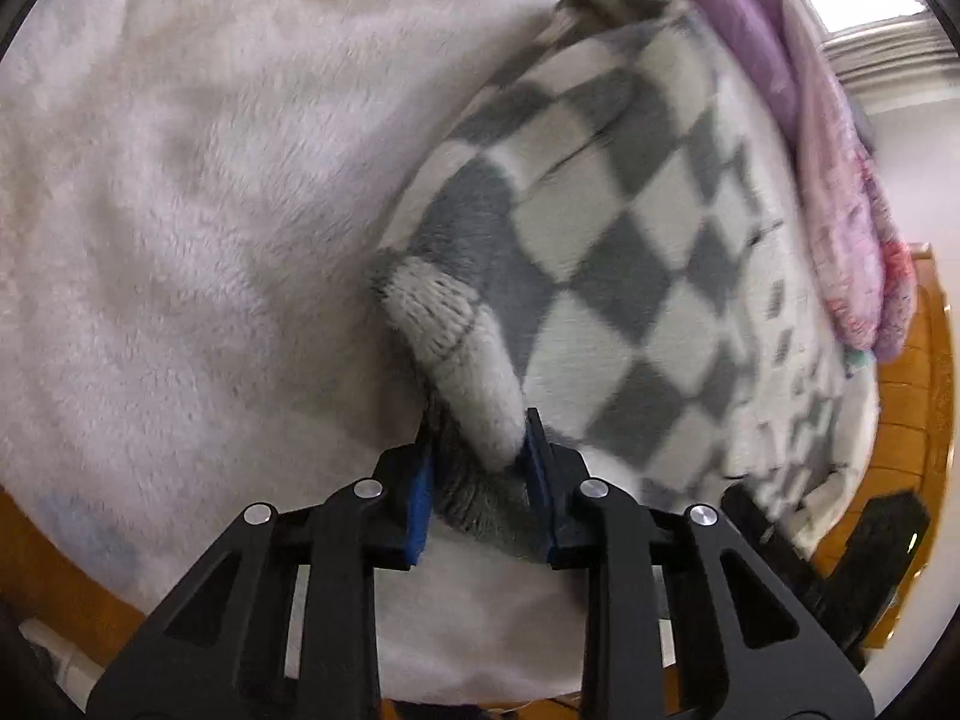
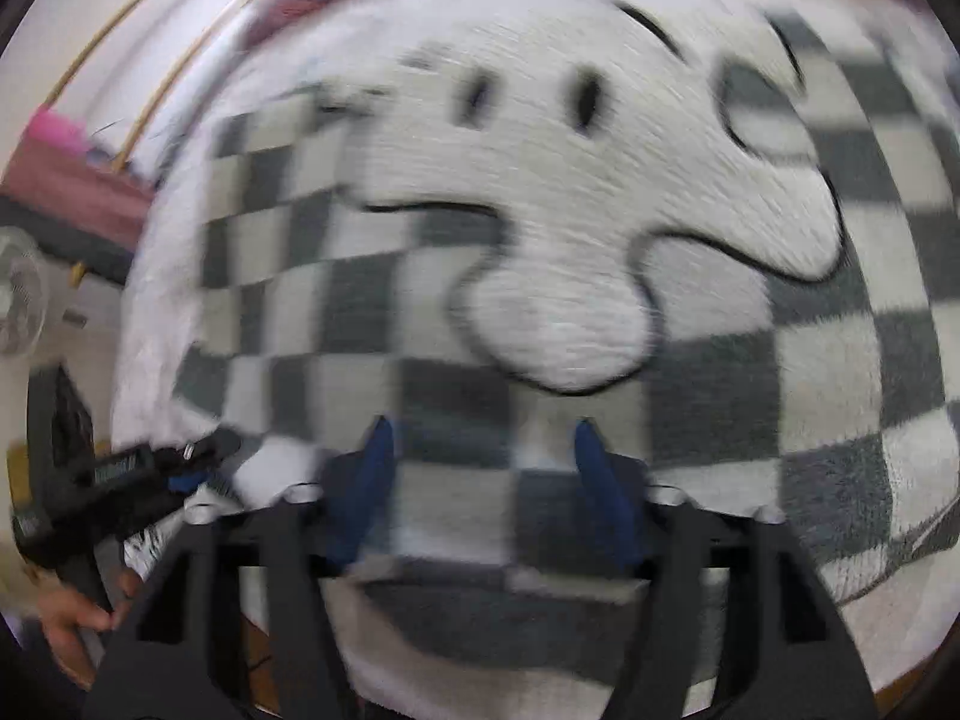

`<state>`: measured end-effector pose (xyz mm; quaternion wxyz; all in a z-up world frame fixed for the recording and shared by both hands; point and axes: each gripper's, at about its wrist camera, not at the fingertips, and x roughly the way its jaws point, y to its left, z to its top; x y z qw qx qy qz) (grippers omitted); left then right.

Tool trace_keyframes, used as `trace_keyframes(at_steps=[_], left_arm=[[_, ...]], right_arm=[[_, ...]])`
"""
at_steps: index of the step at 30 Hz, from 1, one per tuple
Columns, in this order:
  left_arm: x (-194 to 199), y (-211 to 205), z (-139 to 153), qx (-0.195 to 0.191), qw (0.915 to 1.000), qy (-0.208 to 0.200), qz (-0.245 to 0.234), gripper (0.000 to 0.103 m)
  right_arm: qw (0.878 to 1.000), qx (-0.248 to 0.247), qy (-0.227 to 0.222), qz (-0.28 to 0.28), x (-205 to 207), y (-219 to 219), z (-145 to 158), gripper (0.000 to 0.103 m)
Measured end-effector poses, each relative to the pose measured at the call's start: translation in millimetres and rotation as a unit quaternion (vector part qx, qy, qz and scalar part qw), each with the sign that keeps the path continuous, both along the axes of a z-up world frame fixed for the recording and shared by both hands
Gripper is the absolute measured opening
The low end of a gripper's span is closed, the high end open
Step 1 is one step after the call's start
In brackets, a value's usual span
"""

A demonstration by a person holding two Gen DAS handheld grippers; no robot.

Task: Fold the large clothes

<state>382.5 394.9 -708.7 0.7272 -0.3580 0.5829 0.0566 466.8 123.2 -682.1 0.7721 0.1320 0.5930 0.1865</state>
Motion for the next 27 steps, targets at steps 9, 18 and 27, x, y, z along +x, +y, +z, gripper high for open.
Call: trace_keyframes(at_steps=[9,18,27], left_arm=[[11,-11,55,-0.036,0.9985,-0.037,-0.017,0.025],[28,-29,70,-0.043,0.9970,-0.050,-0.039,0.023],[23,-18,90,-0.070,0.9921,-0.103,0.016,0.083]], right_arm=[[0.978,0.018,-0.127,0.165,-53,81,37,0.077],[0.971,0.004,-0.176,0.163,-32,122,24,0.077],[0.987,0.047,-0.083,0.128,-9,104,6,0.019]])
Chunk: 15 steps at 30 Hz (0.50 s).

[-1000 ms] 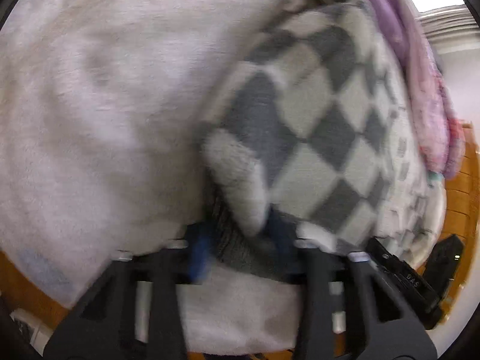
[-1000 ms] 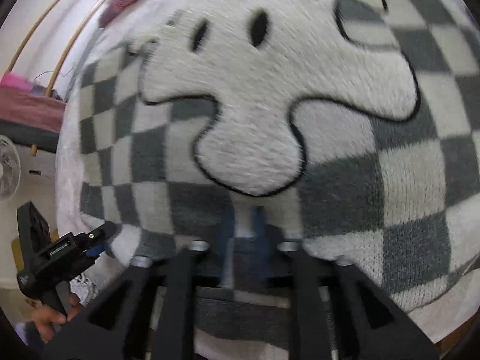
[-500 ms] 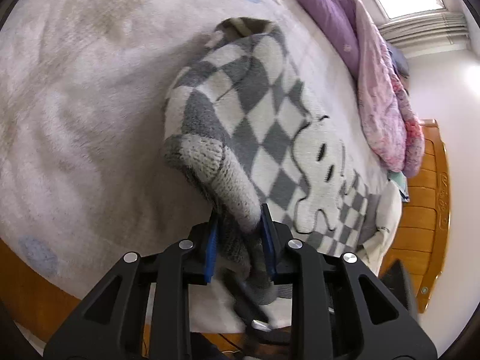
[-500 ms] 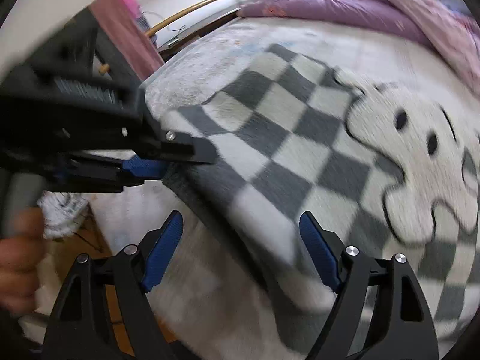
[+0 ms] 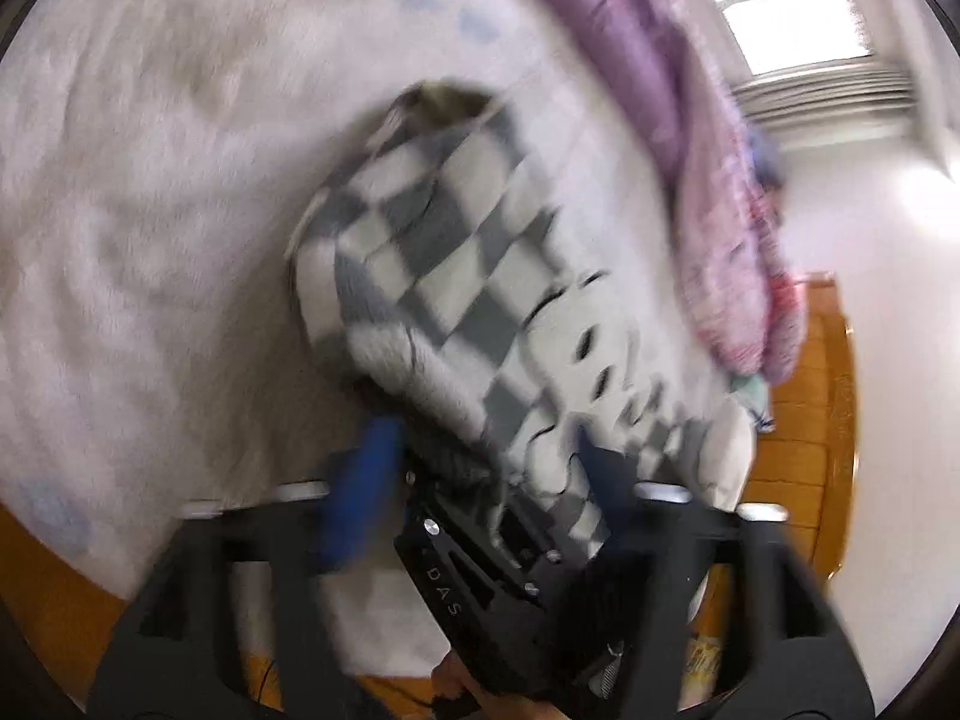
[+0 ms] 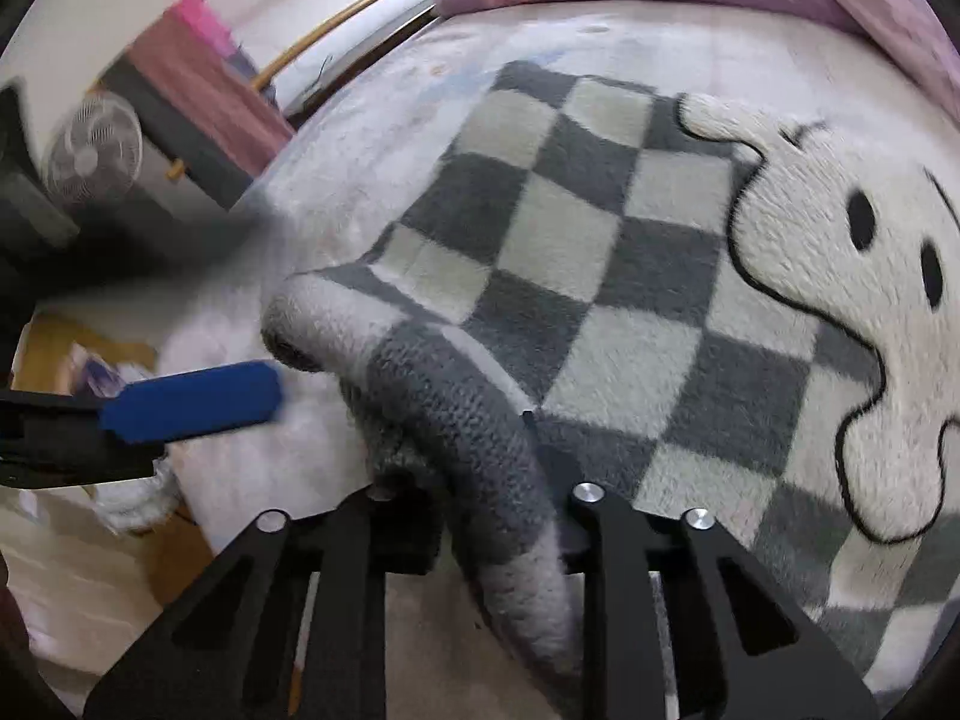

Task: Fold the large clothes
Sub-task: 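Grasp the cardigan hem with both grippers and lift it toward the collar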

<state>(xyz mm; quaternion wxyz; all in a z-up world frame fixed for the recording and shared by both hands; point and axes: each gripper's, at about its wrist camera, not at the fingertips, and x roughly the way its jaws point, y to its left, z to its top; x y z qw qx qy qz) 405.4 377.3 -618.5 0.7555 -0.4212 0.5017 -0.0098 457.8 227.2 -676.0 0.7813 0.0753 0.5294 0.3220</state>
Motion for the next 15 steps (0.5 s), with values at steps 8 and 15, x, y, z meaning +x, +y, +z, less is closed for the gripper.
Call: trace_keyframes(at_steps=[8,15], left_arm=[[47,12,-4,0.050,0.9974,0.039,0.034,0.086],[121,-90,24,0.092,0.9909,-0.024,-0.094,0.072]], right_arm=[[0.989,0.115,0.037,-0.081,5,-61,37,0.018],[0.958,0.210,0.062,-0.187,5,-150,49,0.017]])
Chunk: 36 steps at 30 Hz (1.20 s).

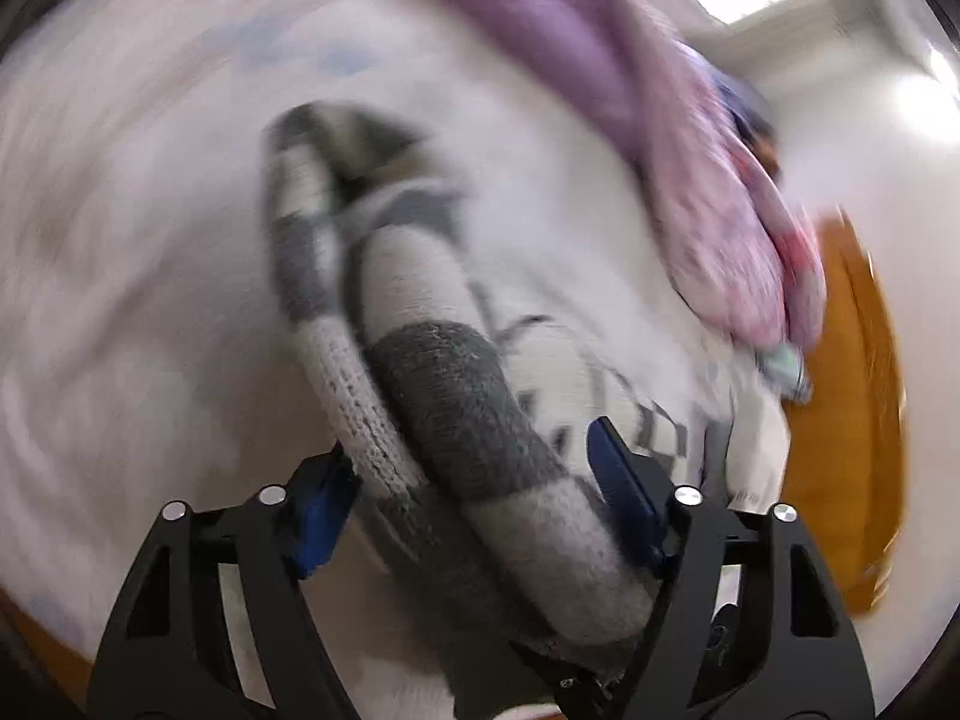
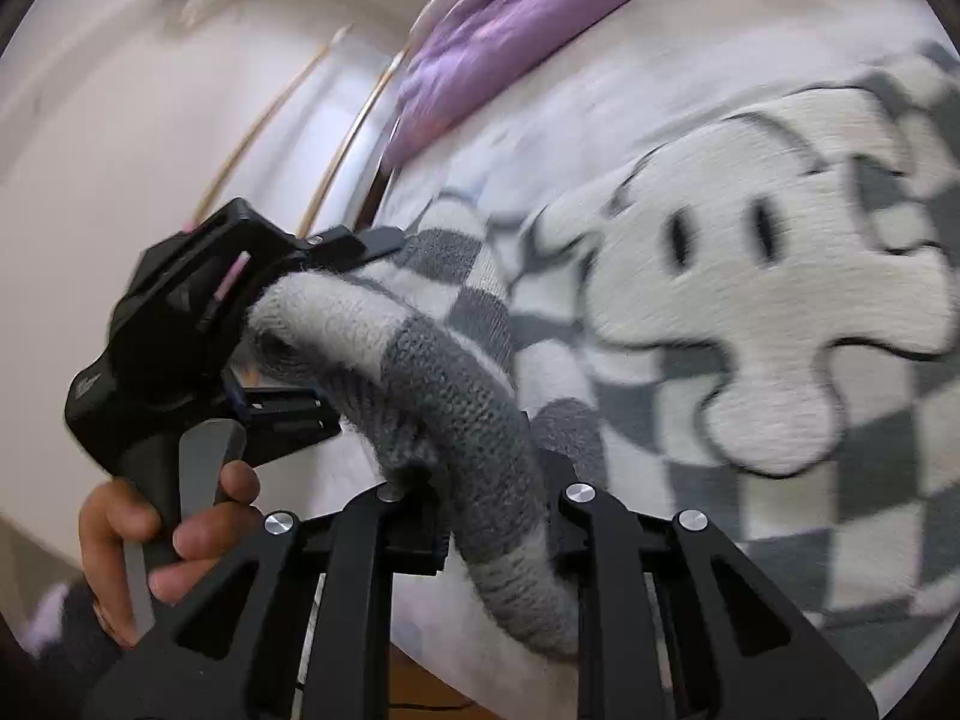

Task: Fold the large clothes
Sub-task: 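Grasp the cardigan hem with both grippers and lift it toward the collar, then fold the held hem over onto the cardigan body with both grippers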

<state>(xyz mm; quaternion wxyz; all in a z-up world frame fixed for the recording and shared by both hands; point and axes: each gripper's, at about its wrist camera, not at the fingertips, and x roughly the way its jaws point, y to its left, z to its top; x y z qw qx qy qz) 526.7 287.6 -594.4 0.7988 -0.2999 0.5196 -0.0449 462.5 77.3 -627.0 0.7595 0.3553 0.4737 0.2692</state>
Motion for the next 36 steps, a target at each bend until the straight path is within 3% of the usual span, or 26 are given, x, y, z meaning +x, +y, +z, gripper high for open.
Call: trace_keyframes(at_steps=[2,6,8,11,14,18,19,22,24,30,32,34,36], left_arm=[[10,-54,22,0.026,0.9978,-0.039,-0.047,0.069],[20,-140,42,-0.013,0.9883,-0.086,-0.125,0.069],[23,-173,47,-0.043,0.9821,-0.093,-0.158,0.089],[18,-195,50,-0.058,0.9782,-0.113,-0.164,0.092],[18,-197,27,-0.021,0.9851,-0.079,-0.151,0.093],[14,-185,-31,0.028,0.9925,0.007,-0.119,0.093],[9,-178,-49,0.035,0.9929,0.038,-0.107,0.093],[-5,-162,-82,0.014,0.9930,0.079,-0.087,0.093],[-17,-154,-92,-0.005,0.9941,0.082,-0.071,0.093],[-33,-164,-114,0.011,0.9915,0.087,-0.096,0.094],[-32,-166,-120,0.022,0.9909,0.089,-0.098,0.094],[-27,-171,-123,0.047,0.9887,0.092,-0.109,0.095],[-25,-174,-127,0.048,0.9875,0.097,-0.114,0.096]], right_arm=[[0.998,0.028,0.000,-0.051,-5,-39,9,0.016],[0.985,0.084,0.007,-0.153,-24,-118,11,0.016],[0.972,0.111,0.019,-0.204,-39,-155,3,0.016],[0.943,0.151,0.057,-0.291,-70,-209,-29,0.016],[0.914,0.161,0.102,-0.359,-94,-238,-65,0.016],[0.881,0.167,0.183,-0.403,-122,-262,-112,0.016],[0.880,0.167,0.185,-0.405,-127,-269,-114,0.016],[0.894,0.136,0.183,-0.385,-113,-261,-105,0.017],[0.897,0.132,0.188,-0.378,-106,-261,-101,0.018],[0.916,0.103,0.213,-0.325,-97,-273,-104,0.030],[0.922,0.095,0.213,-0.310,-95,-278,-97,0.038],[0.924,0.051,0.210,-0.316,-93,-287,-86,0.069],[0.925,0.024,0.194,-0.327,-95,-299,-81,0.077]])
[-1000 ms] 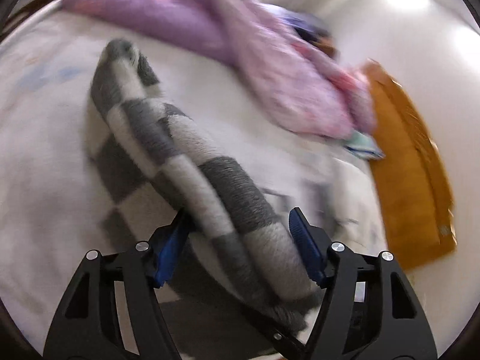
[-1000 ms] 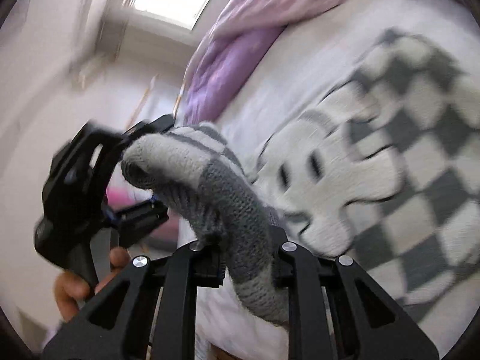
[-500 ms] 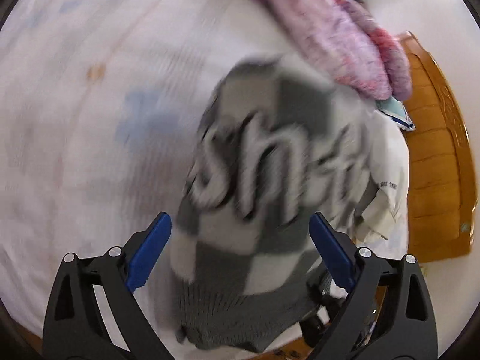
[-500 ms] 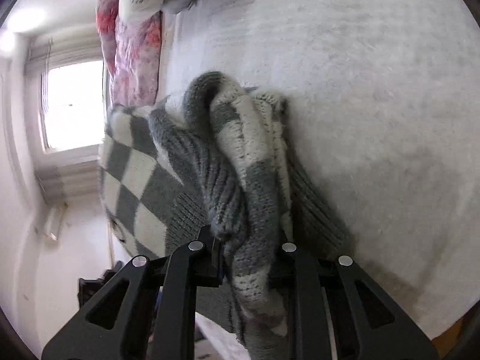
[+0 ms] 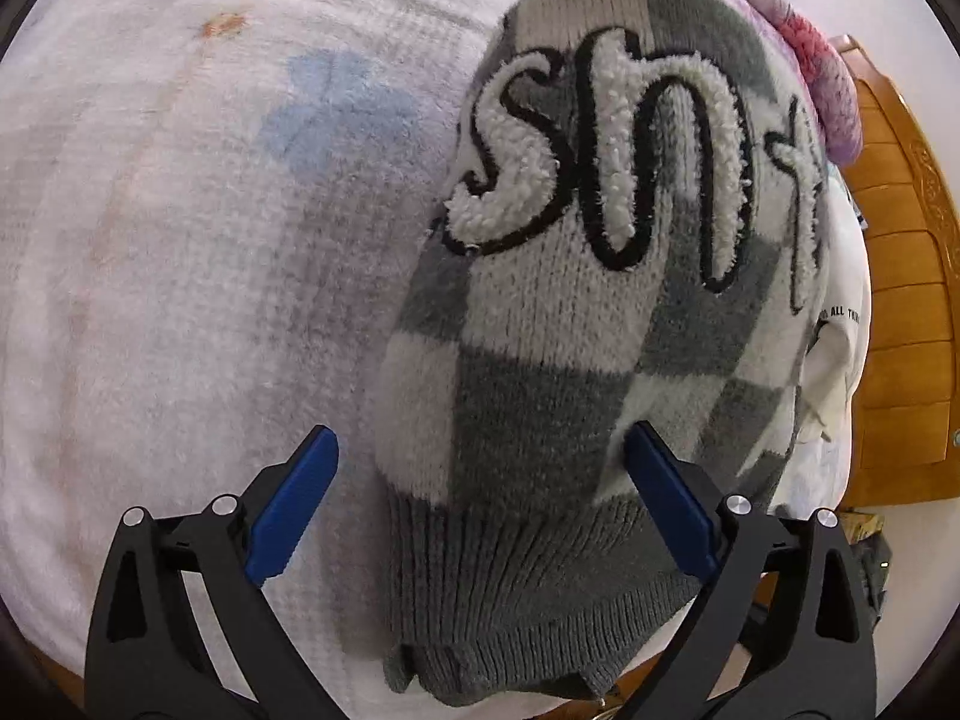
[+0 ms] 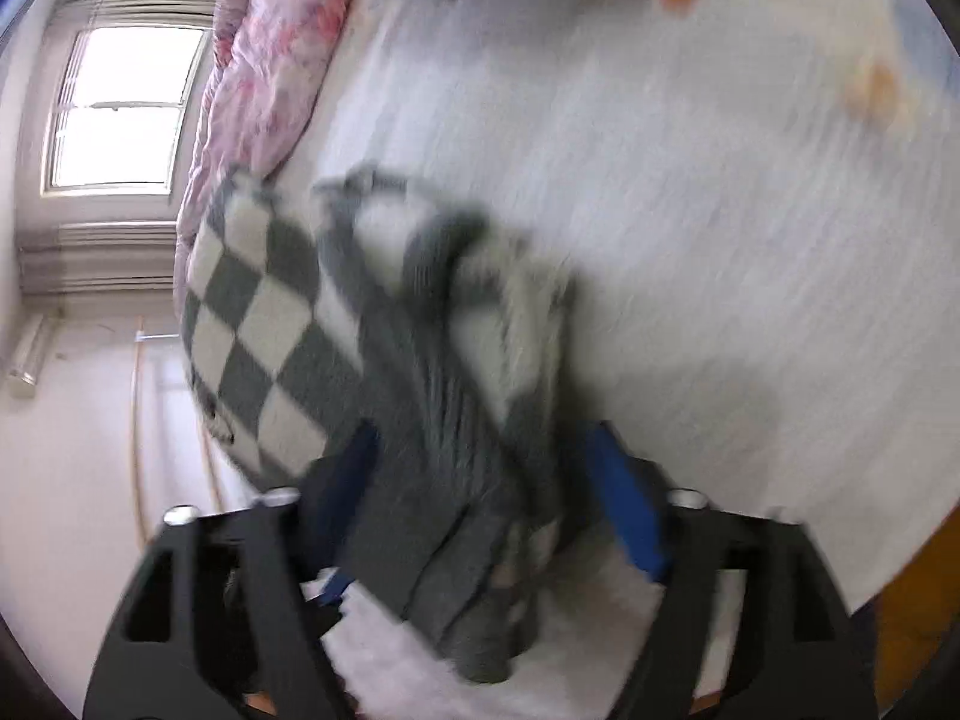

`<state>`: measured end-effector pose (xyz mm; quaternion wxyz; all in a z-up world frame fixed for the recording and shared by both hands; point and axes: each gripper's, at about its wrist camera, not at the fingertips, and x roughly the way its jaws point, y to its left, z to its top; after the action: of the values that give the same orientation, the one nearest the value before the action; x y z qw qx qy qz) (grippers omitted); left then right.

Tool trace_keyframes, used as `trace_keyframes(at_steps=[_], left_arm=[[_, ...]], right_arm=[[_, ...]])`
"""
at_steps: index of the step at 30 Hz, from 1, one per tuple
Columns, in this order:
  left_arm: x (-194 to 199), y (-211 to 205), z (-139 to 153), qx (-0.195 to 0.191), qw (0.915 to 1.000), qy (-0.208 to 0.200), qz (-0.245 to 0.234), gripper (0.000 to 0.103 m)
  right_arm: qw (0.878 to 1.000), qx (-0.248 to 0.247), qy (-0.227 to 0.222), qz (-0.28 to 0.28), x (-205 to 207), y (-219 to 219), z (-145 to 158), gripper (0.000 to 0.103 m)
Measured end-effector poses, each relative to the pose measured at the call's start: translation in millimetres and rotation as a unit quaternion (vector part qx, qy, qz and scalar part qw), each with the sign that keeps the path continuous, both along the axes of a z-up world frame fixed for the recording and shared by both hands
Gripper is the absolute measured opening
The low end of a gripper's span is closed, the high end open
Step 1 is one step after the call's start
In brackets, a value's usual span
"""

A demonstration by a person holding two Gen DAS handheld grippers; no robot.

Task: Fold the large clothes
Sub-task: 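Fold the held hem over onto the cardigan body with both grippers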

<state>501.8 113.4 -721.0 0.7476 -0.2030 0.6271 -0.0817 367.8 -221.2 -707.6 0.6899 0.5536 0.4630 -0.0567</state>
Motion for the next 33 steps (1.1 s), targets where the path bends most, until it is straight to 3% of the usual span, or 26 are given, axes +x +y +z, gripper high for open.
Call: trace_keyframes(at_steps=[2,5,8,12,13,16,20,26,27,31,33], left_arm=[[3,-1,-3,0.002,1.0000,0.003,-0.001,0.098],[7,-1,-8,-0.010,0.9999,0.009,0.005,0.099],[6,7,-14,-0.027,0.9994,0.017,0.015,0.099],[-2,21,-20,-0.068,0.9970,0.026,0.024,0.099],[-6,24,-26,-0.096,0.9941,0.038,0.031,0.099],[-20,26,-41,-0.129,0.9897,0.054,0.030,0.099],[-20,25,-55,-0.145,0.9873,0.047,0.044,0.099],[-13,18,-62,-0.137,0.9893,0.033,0.039,0.099],[-12,12,-61,-0.134,0.9896,0.034,0.038,0.099],[-11,-1,-40,-0.112,0.9926,0.037,0.032,0.073],[-12,-7,-22,-0.095,0.9948,0.028,0.025,0.062]], right_arm=[[1.000,0.013,-0.001,0.013,10,-12,-8,0.079],[0.996,0.074,-0.008,0.045,25,-12,-33,0.079],[0.990,0.119,0.015,0.071,45,-3,-55,0.080],[0.991,0.121,0.020,0.054,52,0,-65,0.086],[0.991,0.125,0.016,0.052,53,0,-66,0.088],[0.987,0.150,-0.009,0.052,60,0,-75,0.094],[0.977,0.194,-0.042,0.076,89,8,-78,0.094],[0.984,0.168,-0.033,0.044,111,14,-89,0.095],[0.985,0.162,-0.032,0.047,112,15,-86,0.092],[0.985,0.155,-0.040,0.066,114,18,-66,0.052],[0.987,0.121,-0.046,0.097,118,20,-42,0.048]])
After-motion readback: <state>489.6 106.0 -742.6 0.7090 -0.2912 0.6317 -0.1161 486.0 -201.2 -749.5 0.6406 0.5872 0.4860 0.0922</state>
